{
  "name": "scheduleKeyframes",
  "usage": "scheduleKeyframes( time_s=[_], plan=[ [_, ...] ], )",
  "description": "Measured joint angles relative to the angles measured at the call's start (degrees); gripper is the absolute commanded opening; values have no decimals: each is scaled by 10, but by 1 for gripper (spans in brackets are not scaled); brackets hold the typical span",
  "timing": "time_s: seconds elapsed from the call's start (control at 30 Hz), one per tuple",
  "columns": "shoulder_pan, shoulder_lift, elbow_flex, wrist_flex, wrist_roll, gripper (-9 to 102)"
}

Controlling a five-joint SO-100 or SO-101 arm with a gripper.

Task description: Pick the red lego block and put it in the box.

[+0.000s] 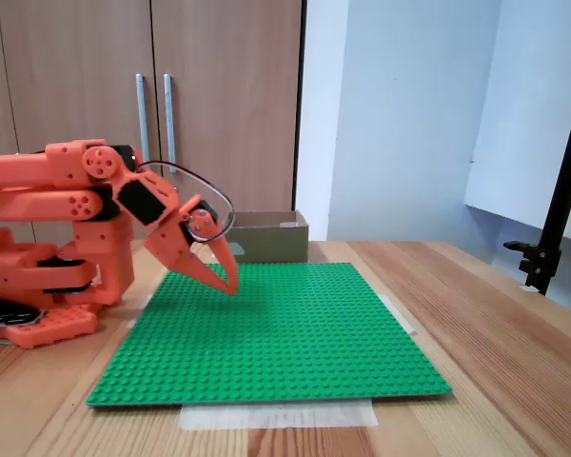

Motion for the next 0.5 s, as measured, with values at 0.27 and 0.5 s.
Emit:
scheduleKeyframes(
  time_s=[0.27,0.5],
  plan=[
    [2,-6,37,-28,7,-1],
    [1,-5,48,-35,4,-1]
  ],
)
